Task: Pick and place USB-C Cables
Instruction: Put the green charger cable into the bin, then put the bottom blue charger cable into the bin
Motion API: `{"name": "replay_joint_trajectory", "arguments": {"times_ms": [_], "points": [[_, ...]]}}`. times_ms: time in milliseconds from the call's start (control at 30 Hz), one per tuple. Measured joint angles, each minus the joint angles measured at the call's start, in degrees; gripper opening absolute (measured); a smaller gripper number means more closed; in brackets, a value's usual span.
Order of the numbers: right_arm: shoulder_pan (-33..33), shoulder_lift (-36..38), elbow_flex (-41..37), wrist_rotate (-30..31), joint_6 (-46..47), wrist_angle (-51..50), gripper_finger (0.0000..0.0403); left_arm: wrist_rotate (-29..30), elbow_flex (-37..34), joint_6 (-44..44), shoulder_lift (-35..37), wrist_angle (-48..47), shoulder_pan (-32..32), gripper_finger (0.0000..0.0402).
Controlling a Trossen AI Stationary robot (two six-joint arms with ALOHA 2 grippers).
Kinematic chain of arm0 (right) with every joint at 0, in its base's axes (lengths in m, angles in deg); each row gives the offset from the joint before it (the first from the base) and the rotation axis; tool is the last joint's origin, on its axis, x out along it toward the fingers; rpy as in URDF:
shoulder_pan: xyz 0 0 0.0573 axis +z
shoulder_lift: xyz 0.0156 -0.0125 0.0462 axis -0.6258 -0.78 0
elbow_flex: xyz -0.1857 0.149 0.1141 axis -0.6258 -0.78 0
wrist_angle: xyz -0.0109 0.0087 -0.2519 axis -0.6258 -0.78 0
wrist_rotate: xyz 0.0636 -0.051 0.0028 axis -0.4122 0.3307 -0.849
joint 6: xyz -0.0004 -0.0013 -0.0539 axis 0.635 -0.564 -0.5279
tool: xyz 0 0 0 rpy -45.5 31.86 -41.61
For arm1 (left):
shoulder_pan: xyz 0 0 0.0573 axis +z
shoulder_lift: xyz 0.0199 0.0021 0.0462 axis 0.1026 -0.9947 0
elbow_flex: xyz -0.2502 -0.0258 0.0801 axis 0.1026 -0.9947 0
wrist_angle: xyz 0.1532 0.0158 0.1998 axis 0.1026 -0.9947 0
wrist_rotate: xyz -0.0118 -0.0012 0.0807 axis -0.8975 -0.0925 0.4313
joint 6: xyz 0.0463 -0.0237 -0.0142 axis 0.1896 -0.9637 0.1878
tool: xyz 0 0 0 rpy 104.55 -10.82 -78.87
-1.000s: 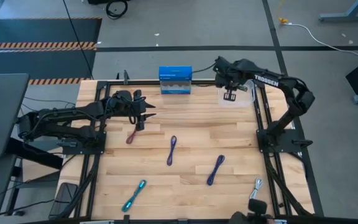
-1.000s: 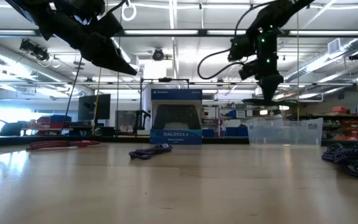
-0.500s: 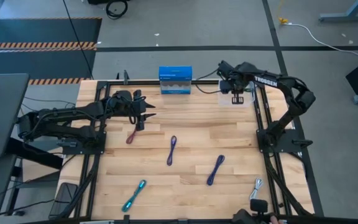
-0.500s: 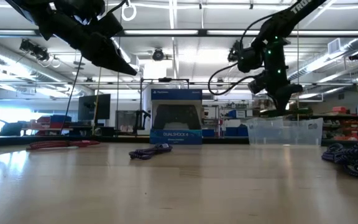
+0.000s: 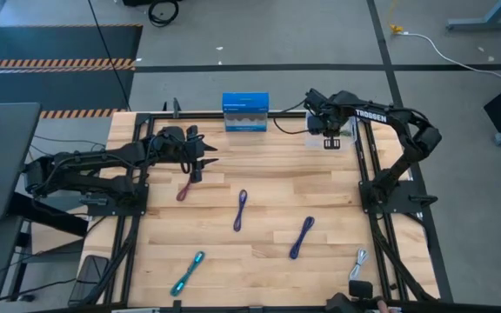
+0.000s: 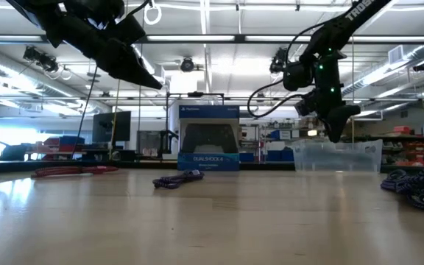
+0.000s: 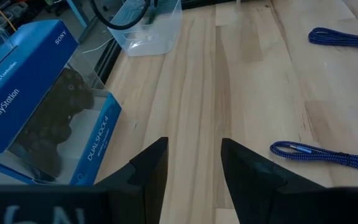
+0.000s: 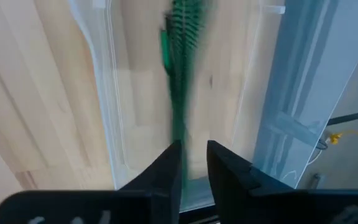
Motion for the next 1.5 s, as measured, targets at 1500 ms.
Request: {"name": "replay_joint_trajectory", "arguments": {"times_ms": [1500], "points": [[60.3, -2.9, 4.6, -21.5, 35.1, 6.2, 0.0192, 0.0, 0.0, -1.8, 0.0, -1.4, 0.0, 0.0158]]}}
